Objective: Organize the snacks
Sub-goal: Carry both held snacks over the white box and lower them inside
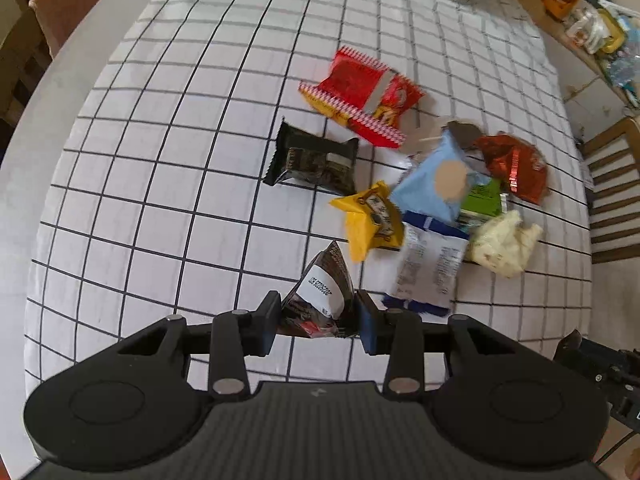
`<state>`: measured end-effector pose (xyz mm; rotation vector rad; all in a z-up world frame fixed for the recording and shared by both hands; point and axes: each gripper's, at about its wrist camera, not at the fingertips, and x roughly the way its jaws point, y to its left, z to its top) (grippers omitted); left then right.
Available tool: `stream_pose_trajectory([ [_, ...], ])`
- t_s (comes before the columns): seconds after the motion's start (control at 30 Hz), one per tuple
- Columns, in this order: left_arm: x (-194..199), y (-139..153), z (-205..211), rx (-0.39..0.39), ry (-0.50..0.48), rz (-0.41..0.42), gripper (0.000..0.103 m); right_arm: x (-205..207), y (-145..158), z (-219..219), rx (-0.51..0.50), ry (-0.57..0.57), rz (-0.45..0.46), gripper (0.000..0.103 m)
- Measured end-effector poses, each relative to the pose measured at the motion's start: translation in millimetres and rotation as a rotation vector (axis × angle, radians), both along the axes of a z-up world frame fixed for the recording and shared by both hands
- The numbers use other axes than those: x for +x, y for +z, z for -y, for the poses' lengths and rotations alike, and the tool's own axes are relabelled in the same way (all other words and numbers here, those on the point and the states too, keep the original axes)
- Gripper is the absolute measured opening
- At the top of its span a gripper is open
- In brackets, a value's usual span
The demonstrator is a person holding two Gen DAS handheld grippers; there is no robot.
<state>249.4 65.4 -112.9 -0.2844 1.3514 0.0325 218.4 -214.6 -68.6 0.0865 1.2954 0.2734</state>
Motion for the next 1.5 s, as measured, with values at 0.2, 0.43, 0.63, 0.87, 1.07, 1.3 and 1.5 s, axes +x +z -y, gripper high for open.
stream_pose_trajectory([
  [0.2,-26,34,11,0.014,-0.067,0.053,0.039,-24,29,1,0.028,0.034,0.044,0.025],
  [0.43,-64,68,29,0.005,-0.158,0.110,0.039,-55,46,5,0.036,0.061,0.059,0.025],
  [0.63,-98,75,50,-0.003,-0.253,0.099,0.039,-82,44,4,0.035,0.080,0.039,0.025],
  [0.87,-135,57,81,0.022,-0.363,0.063,0.039,-113,22,-1,0.002,0.119,-0.013,0.025],
  [1.07,-157,34,107,0.079,-0.436,0.030,0.039,-135,-4,-5,-0.047,0.152,-0.052,0.025],
  [1.3,-172,14,133,0.145,-0.525,-0.018,0.039,-154,-30,-13,-0.084,0.206,-0.102,0.025],
  [1.5,-173,-3,148,0.192,-0.569,-0.110,0.039,-164,-50,-16,-0.121,0.238,-0.143,0.025],
])
